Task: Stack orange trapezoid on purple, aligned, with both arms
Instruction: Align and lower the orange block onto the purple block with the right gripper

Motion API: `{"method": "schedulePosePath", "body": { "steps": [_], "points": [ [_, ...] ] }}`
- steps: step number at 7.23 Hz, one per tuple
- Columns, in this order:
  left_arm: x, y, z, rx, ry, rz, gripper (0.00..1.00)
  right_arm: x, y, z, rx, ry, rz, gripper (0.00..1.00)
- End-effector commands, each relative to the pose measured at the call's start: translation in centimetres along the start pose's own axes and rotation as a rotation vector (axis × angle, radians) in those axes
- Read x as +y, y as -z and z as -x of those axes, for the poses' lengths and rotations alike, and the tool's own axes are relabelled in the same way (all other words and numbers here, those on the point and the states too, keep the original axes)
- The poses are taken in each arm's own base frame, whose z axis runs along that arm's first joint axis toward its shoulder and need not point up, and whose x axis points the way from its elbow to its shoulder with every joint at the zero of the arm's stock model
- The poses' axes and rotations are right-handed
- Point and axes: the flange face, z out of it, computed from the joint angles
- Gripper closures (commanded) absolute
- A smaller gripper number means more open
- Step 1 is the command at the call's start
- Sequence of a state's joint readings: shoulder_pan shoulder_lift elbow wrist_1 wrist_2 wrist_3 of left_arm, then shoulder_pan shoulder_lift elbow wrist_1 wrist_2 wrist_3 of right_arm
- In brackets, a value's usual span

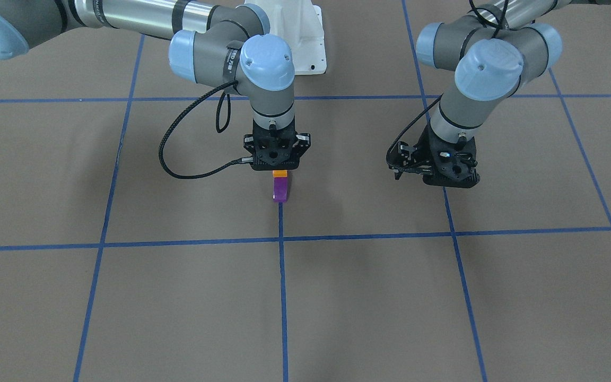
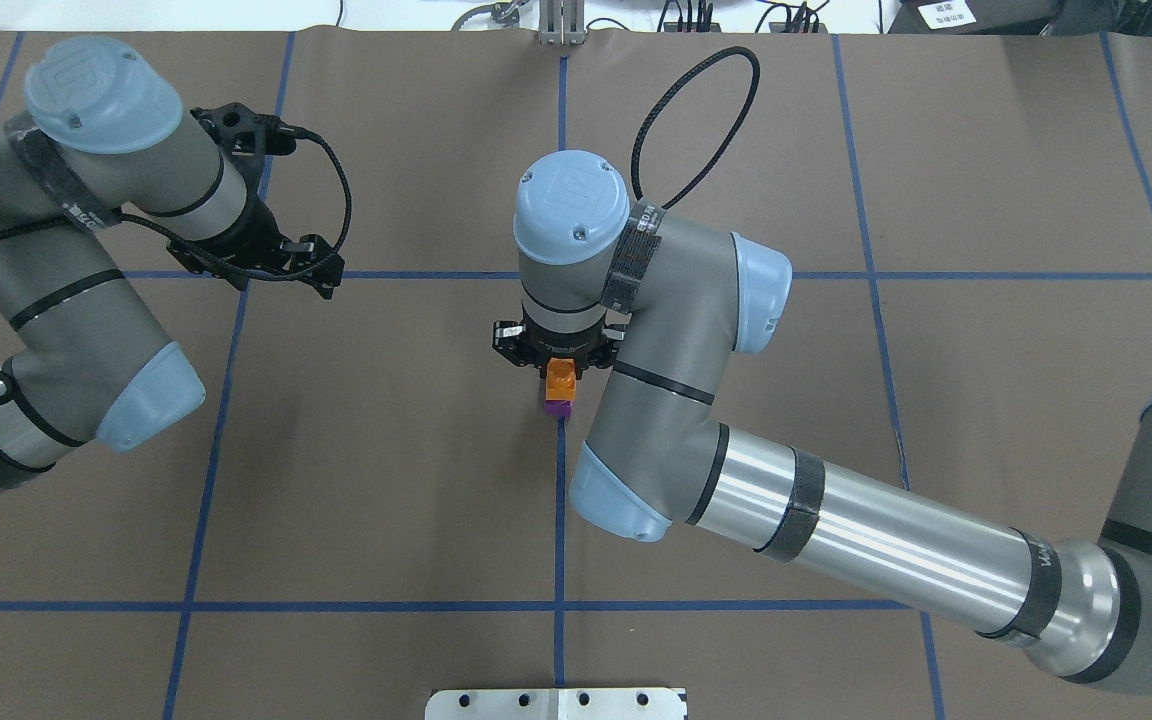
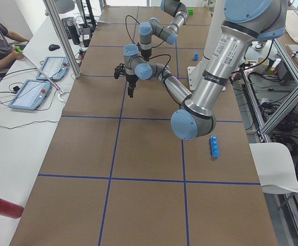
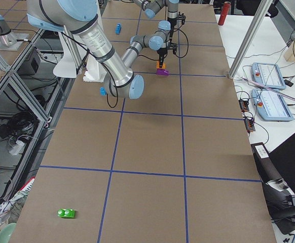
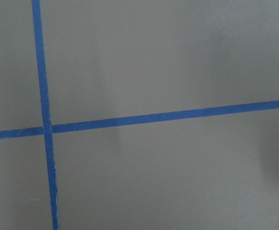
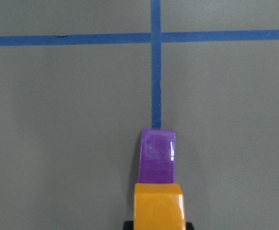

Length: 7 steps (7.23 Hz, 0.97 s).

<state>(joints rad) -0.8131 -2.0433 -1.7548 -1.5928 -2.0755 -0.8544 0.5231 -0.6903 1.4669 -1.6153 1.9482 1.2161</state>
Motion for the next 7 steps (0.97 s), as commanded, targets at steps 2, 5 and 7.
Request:
{"method": "schedulePosePath", "body": {
  "steps": [2, 5, 7],
  "points": [
    [0.0, 0.01, -0.01, 0.001, 0.001, -0.001, 0.0, -0.22, -0.48, 0.03, 0.01, -0.004, 0.004, 1.0],
    [0.0, 0.01, -0.01, 0.001, 0.001, -0.001, 0.0, -0.21, -0.81, -0.01, 0.015, -0.003, 0.007, 1.0],
    [0.0, 0.0, 0.0, 0.0, 0.002, 0.0, 0.0, 0.0, -1.16, 0.08, 0.018, -0.001, 0.011, 1.0]
  ]
}}
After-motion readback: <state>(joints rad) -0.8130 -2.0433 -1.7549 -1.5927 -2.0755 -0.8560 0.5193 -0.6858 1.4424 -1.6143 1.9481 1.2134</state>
